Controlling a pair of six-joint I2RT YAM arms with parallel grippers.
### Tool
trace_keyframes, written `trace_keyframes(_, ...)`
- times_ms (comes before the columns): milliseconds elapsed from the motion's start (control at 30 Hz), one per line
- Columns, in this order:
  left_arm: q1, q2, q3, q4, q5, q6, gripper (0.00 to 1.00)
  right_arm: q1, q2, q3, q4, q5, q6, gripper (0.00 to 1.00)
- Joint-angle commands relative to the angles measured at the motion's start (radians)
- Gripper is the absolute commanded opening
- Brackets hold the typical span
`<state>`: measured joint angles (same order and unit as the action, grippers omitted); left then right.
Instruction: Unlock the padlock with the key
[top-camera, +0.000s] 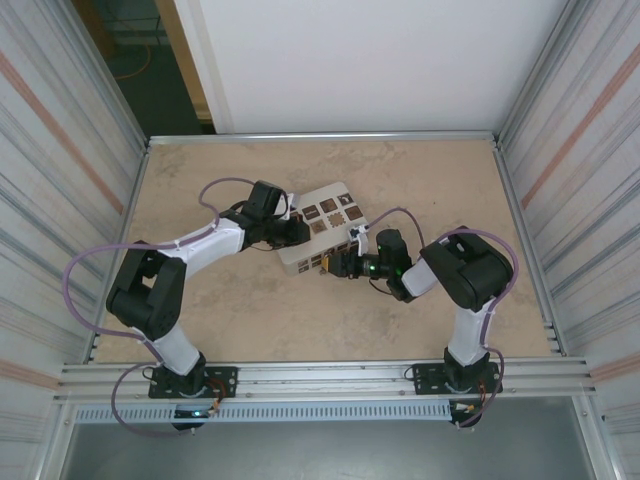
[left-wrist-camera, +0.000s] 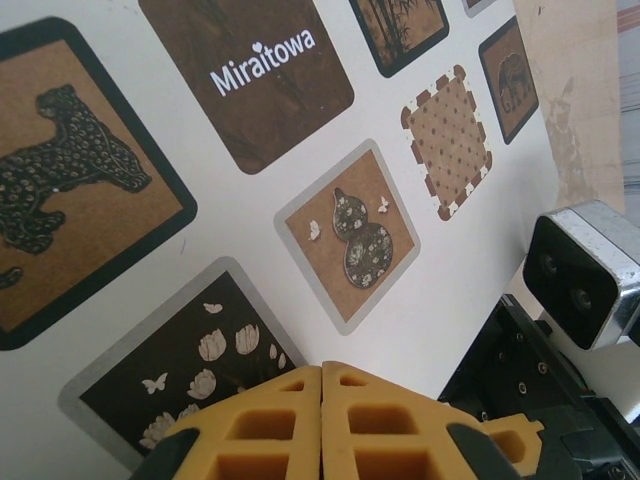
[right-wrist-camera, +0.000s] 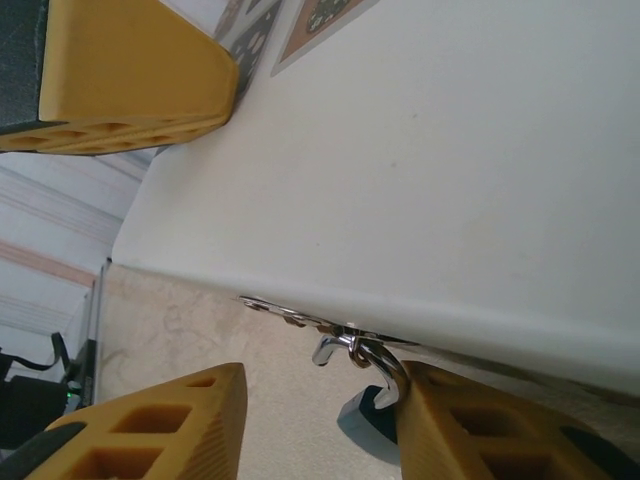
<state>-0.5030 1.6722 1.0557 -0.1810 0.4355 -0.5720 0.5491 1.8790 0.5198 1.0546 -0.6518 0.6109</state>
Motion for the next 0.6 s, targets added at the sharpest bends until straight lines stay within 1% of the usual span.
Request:
trace_keyframes(0, 0.003, 0.013, -0.013, -0.027, 0.009, 0.009, 0.07, 0.001, -0.034, 0.007, -0.022, -0.027, -0.023, 0.38)
trace_keyframes(233, 0.003, 0.01, -0.013, -0.033, 0.004, 0.012, 0.05, 0.002, -0.057, 0.003, -0.071, -0.008, -0.041, 0.25)
trace_keyframes(467, 0.003, 0.004, -0.019, -0.037, -0.008, 0.014, 0.04, -0.011, -0.079, -0.006, -0.101, 0.011, -0.04, 0.07)
trace_keyframes(567, 0.003, 0.0, -0.029, -0.037, -0.009, 0.013, 0.04, -0.018, -0.087, -0.014, -0.098, 0.02, -0.025, 0.01)
